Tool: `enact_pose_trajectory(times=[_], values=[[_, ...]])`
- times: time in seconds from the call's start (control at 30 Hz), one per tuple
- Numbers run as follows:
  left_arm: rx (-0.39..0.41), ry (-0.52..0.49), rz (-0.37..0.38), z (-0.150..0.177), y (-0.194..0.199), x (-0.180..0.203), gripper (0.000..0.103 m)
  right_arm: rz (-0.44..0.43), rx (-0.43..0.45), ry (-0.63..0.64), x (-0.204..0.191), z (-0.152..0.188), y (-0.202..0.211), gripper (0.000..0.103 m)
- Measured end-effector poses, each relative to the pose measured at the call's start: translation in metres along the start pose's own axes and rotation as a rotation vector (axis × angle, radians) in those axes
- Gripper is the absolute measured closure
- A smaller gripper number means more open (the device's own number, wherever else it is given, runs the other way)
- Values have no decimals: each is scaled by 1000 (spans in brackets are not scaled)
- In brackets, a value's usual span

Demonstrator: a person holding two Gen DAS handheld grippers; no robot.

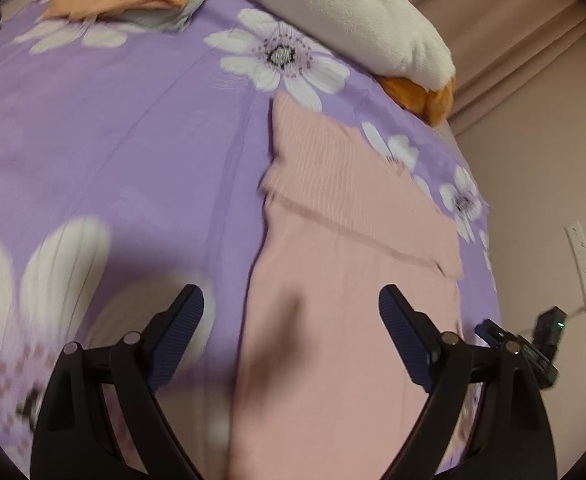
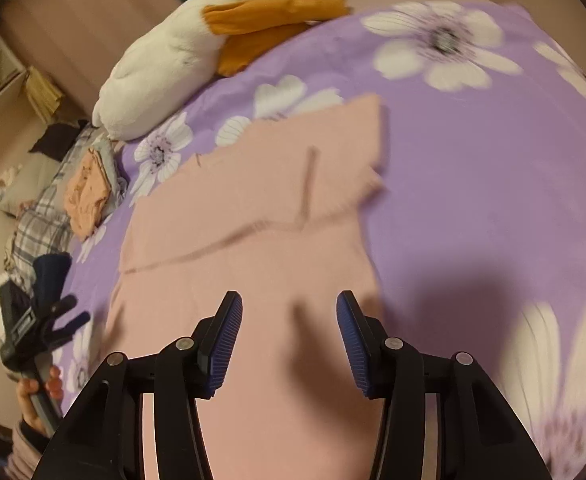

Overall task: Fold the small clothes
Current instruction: 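Move both tools to the hem of the shirt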

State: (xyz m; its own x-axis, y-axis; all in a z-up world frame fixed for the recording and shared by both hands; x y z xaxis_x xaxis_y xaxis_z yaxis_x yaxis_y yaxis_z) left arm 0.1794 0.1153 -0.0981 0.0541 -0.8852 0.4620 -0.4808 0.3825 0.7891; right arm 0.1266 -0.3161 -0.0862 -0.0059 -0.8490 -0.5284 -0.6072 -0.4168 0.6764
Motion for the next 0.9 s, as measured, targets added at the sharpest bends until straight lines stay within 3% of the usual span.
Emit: enact_pose_trajectory(times=[0.2, 0.37, 0.63, 0.9], values=[[-86, 80, 124, 49, 13, -26, 14, -24, 3, -133, 37, 48, 35, 54], [-95, 120, 205, 79, 12, -28, 14, -123, -19, -238, 51, 81, 41, 54], [-155, 45, 250, 108, 20, -11, 15, -224, -78, -277, 41, 115, 38, 54], [-208, -8, 282, 144, 33, -4, 15, -260, -149, -247, 27, 145, 41, 54]])
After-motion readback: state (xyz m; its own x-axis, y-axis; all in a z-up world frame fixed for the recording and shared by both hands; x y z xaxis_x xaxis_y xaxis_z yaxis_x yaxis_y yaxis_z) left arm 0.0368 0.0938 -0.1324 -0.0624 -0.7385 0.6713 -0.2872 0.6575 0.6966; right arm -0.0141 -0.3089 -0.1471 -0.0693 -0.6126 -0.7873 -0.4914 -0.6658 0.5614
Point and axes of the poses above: each gripper's, at about its wrist camera, not at the fingertips, and y roughly against the way its jaws point, x to its right, z to its underside, the point moved 4 cm from there along -y, roughly the way its jaws point, and after that the axes turned 9 degrees about -z, right-handed, at the moved point
